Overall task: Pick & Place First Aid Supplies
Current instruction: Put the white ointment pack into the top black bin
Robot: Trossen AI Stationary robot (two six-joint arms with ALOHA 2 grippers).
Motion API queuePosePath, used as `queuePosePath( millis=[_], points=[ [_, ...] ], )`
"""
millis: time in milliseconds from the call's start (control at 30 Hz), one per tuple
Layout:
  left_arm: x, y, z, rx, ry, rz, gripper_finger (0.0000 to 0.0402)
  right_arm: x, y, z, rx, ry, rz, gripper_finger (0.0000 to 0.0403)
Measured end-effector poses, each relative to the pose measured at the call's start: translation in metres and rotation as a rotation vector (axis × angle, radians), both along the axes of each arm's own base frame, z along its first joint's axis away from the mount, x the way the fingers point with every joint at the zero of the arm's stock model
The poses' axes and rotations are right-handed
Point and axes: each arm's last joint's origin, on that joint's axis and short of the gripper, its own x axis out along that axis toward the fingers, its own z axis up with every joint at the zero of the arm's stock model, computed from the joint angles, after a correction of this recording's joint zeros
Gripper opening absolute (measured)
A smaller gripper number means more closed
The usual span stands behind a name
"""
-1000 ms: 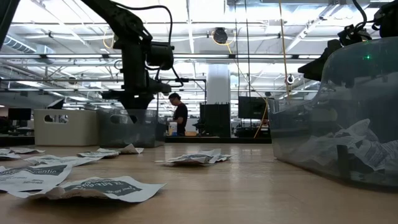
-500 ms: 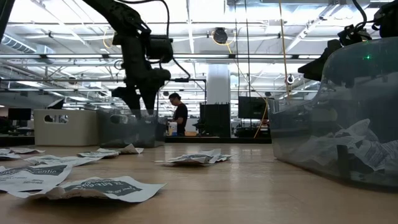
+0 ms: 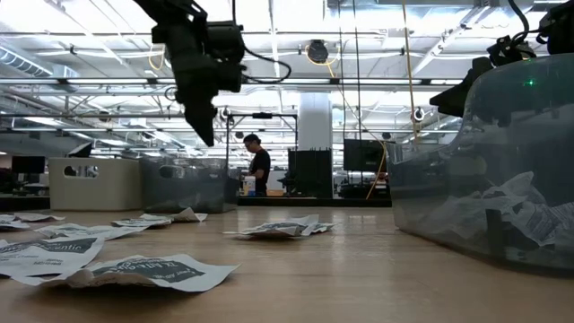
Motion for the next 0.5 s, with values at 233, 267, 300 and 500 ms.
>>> queuePosePath(
  millis=[233,267,300,500],
  points=[
    [-0.005,-0.014,0.004,0.038,0.026,-0.184,0.0228,0.0,0.0,0.0,0.0,0.0,0.0,0.0221],
    [-0.005,-0.016,0.004,0.035,0.036,-0.188,0.0228,0.0,0.0,0.0,0.0,-0.001,0.0,0.022],
    [-0.004,-0.02,0.003,0.036,0.049,-0.192,0.0228,0.0,0.0,0.0,0.0,0.0,0.0,0.022],
    [-0.001,-0.054,-0.005,0.047,0.145,-0.252,0.0228,0.0,0.0,0.0,0.0,0.0,0.0,0.022]
  ],
)
